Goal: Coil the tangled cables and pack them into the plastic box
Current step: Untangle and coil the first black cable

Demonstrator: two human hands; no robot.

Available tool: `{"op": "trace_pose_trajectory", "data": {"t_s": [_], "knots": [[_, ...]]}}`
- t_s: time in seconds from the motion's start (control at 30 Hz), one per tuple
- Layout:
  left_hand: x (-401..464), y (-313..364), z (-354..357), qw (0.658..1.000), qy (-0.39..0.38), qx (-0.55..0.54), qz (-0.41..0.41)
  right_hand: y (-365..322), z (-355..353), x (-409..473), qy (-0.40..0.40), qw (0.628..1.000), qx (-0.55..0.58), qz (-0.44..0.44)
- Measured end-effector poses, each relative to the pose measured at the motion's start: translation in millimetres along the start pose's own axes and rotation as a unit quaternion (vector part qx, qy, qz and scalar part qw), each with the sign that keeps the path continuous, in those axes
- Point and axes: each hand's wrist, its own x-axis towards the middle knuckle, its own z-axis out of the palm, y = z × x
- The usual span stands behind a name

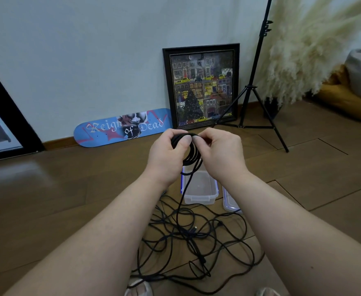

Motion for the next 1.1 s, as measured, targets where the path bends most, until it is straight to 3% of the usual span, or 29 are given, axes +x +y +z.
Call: {"op": "trace_pose_trajectory", "data": {"t_s": [0.13,0.23,0.37,0.43,0.53,0.67,0.73,0.8,0.83,0.9,1.1], "knots": [[1,1,-4,1.000,0.011,0.013,-0.005,1,1,2,-0.039,0.993,0.085,0.065],[2,-2,-9,1.000,0.012,-0.001,-0.017,-1,-2,1,-0.057,0.997,0.044,-0.014],[1,-5,-9,0.999,0.002,-0.025,-0.028,-1,3,-1,0.021,0.994,-0.038,-0.097],[0,-4,-7,0.999,-0.017,-0.039,-0.016,0,5,0,0.045,0.998,-0.017,-0.045],[-1,-2,-2,0.999,-0.027,-0.037,-0.012,-2,2,3,0.017,0.997,0.028,0.073],[0,-5,-6,0.998,0.018,-0.050,-0.015,-1,-4,3,-0.067,0.987,0.111,0.094],[3,-5,-10,0.997,0.046,-0.061,-0.026,1,-8,3,-0.115,0.966,0.187,0.140],[6,-3,-13,0.993,0.070,-0.092,-0.036,1,-12,1,-0.205,0.909,0.296,0.210],[7,-2,-14,0.990,0.078,-0.109,-0.040,0,-13,0,-0.254,0.888,0.313,0.221],[9,0,-16,0.988,0.086,-0.121,-0.041,-1,-11,-2,-0.306,0.881,0.298,0.202],[5,-2,-17,0.997,0.050,-0.060,-0.028,-8,-14,7,-0.186,0.843,0.433,0.257]]}}
